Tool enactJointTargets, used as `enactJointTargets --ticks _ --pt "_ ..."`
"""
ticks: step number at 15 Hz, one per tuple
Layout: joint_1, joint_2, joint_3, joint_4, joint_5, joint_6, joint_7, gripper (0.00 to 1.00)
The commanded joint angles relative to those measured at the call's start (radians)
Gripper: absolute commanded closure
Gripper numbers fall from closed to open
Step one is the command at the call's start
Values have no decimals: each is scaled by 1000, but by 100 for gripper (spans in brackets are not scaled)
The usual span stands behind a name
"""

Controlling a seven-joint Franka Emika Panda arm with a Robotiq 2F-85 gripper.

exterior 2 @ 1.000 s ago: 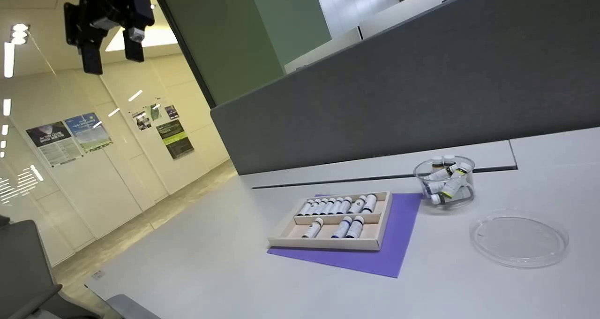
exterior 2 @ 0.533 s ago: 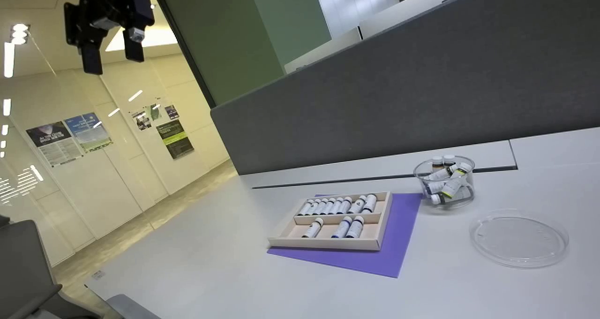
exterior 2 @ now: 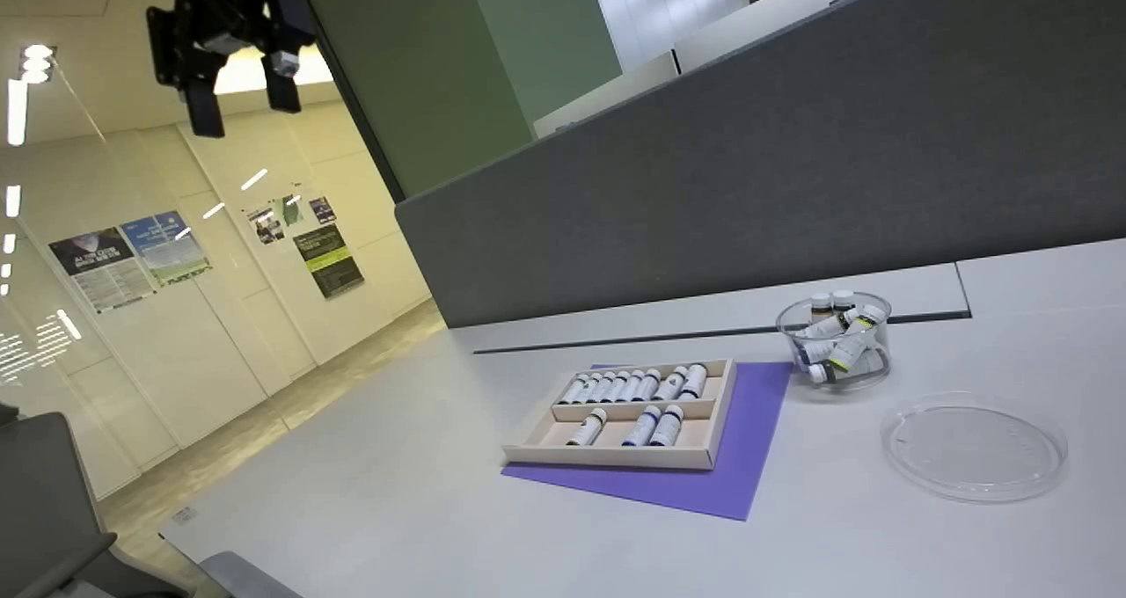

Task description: Pick up the three small bottles from the bottom compartment of the wooden tray and put them on the table.

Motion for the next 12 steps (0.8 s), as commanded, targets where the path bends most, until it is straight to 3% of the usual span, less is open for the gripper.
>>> enactJointTargets --ticks 1,8,12 --pt "-27 66 5 17 -71 200 -33 0" --pt "-68 391 -14 175 -118 390 -65 0" --pt "-87 563 -7 301 -100 363 -8 0"
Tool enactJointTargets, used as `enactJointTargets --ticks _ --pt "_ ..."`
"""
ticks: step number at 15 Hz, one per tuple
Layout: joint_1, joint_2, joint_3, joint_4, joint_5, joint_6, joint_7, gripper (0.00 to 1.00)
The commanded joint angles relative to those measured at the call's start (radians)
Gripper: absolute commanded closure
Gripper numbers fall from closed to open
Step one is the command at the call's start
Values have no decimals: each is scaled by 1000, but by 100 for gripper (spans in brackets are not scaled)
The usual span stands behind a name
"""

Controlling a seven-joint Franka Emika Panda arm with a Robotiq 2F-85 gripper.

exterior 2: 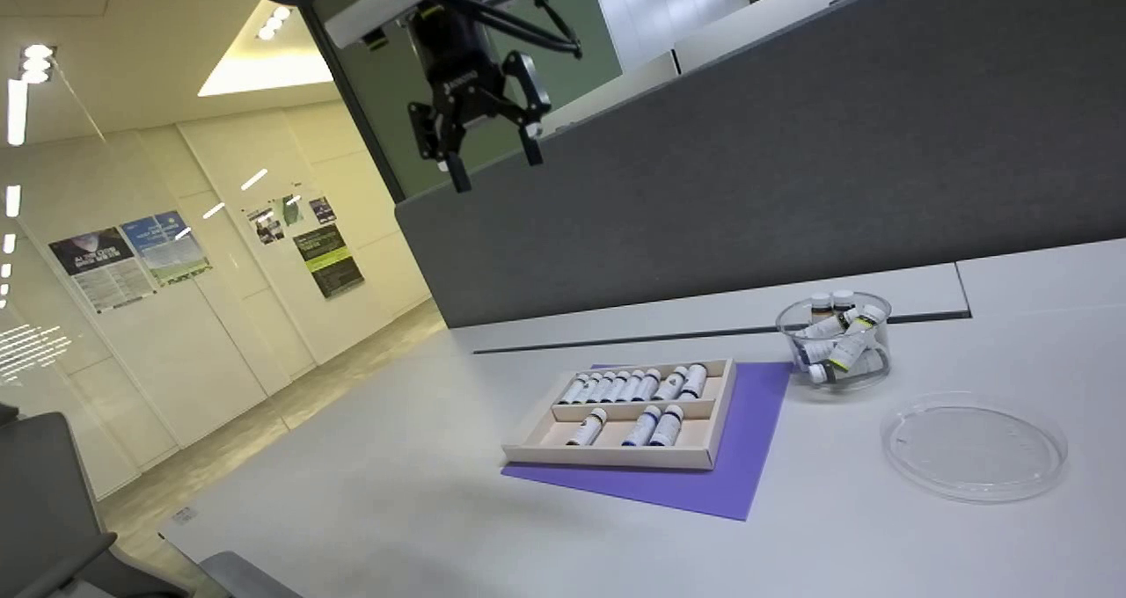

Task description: Pick up the three small bottles from the bottom compartment of the wooden tray and put them on the table.

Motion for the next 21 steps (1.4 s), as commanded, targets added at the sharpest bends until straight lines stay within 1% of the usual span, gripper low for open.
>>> enactJointTargets --ticks 1,3,4,14,16,17,21 --pt "-13 43 11 32 1 -6 13 0" --pt "-18 109 13 84 1 -16 27 0" --pt "-18 123 13 98 1 -21 30 0" --pt "-18 123 13 116 1 -38 33 0" --pt "-19 158 20 135 37 -26 39 0" --pt "-19 185 25 148 69 -22 48 0" --pt "-11 306 49 178 125 17 62 0"
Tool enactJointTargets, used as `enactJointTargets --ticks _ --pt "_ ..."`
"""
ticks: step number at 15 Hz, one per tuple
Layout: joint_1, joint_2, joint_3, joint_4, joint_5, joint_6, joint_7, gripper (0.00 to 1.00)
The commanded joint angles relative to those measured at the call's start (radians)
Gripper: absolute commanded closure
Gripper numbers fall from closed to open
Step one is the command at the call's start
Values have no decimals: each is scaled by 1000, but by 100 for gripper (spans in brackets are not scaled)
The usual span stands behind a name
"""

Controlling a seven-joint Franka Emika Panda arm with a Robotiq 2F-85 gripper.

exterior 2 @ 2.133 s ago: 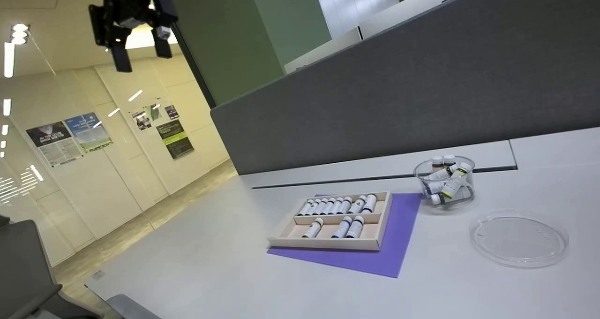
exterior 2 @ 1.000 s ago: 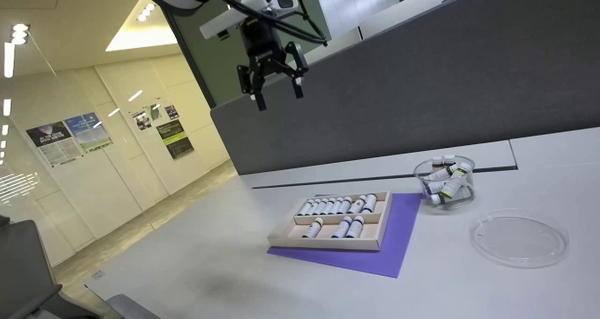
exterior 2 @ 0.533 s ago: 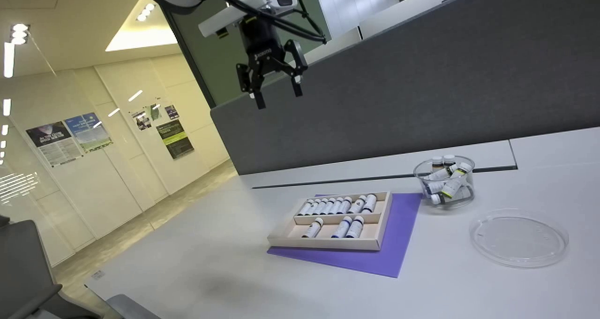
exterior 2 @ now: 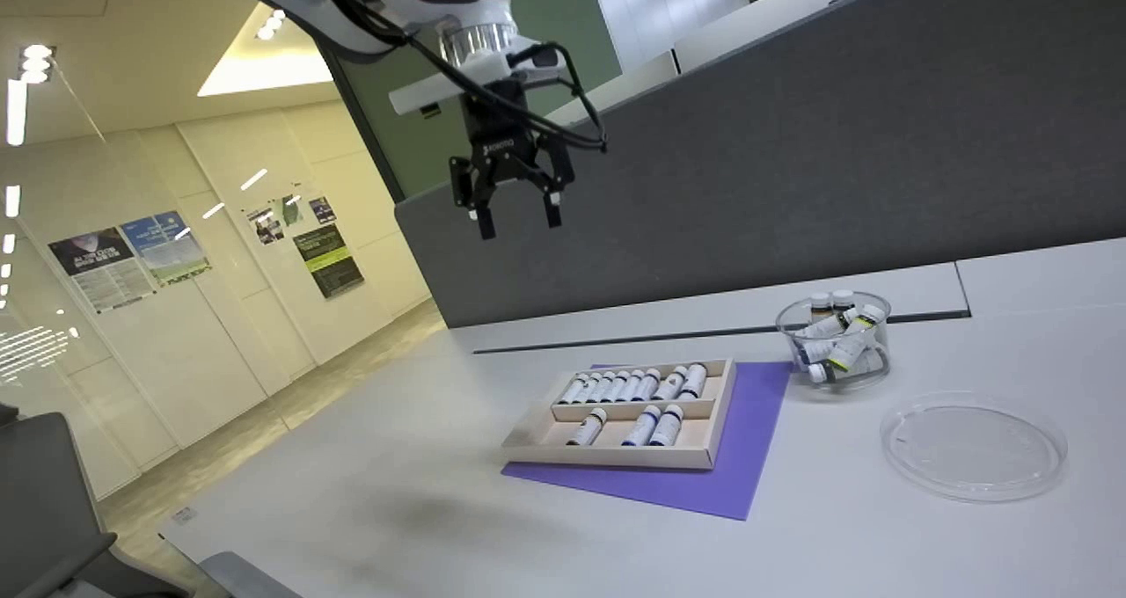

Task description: Pick up the three small bottles from the bottom compartment of the wooden tray and put them on the table.

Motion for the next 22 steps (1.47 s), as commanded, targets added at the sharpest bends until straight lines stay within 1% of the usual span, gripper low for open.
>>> enactJointTargets --ticks 1,6,9,19,22 --pt "-4 128 28 69 39 19 35 0" --pt "1 269 56 105 40 63 28 0" --pt "4 327 62 124 30 48 35 0" --pt "-2 416 59 122 12 21 31 0" --pt "-7 435 56 119 0 33 27 0"
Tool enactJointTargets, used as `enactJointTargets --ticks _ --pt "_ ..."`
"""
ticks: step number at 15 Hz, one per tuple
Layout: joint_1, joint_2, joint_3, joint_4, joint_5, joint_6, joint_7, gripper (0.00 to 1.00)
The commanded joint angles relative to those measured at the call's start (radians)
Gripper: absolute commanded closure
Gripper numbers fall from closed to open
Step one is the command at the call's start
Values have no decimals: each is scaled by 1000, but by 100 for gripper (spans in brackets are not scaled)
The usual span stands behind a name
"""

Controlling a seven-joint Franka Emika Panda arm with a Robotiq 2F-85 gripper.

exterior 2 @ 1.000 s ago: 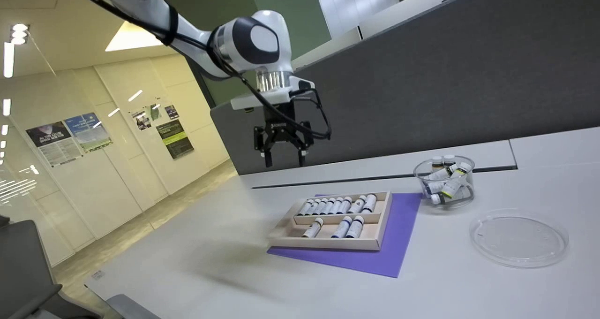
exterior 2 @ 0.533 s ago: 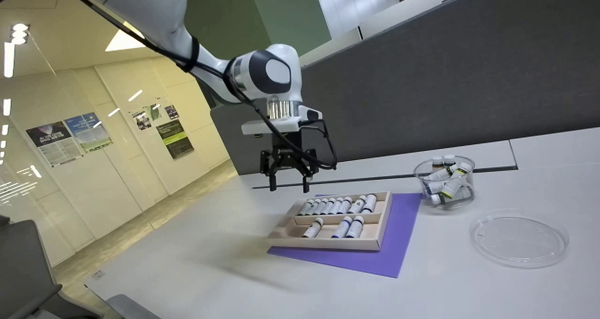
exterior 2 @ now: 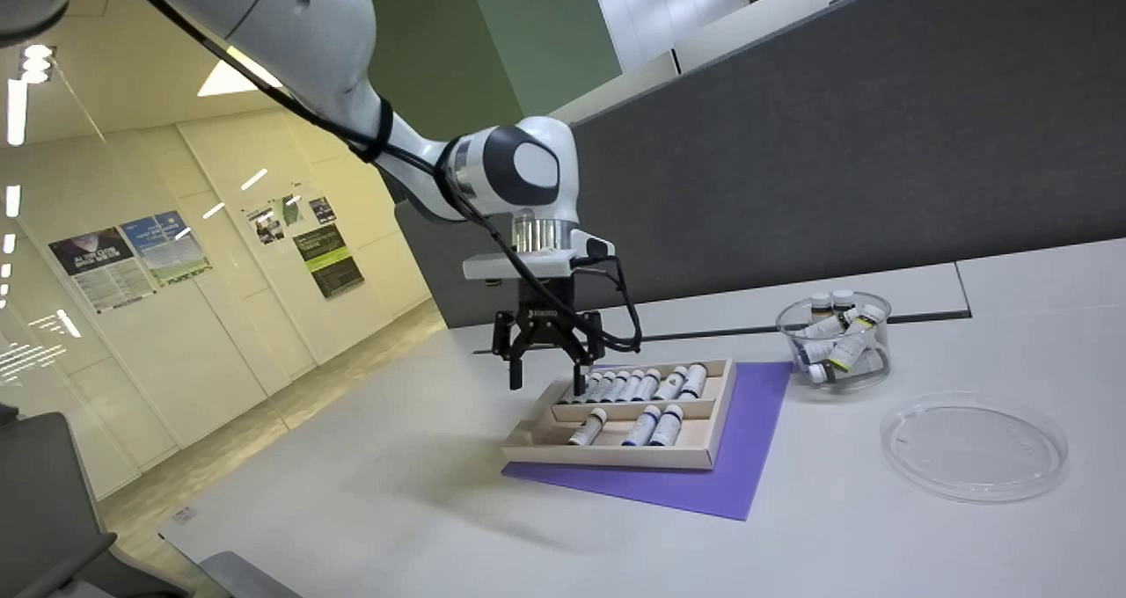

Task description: Pick up the three small bottles from the bottom compartment of the wooden tray and put them on the table.

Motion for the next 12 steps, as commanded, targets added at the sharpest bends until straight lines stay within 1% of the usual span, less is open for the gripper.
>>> enactJointTargets --ticks 1,12 --pt "-14 29 2 25 -17 -6 18 0" --pt "-7 84 10 12 -49 105 14 0"
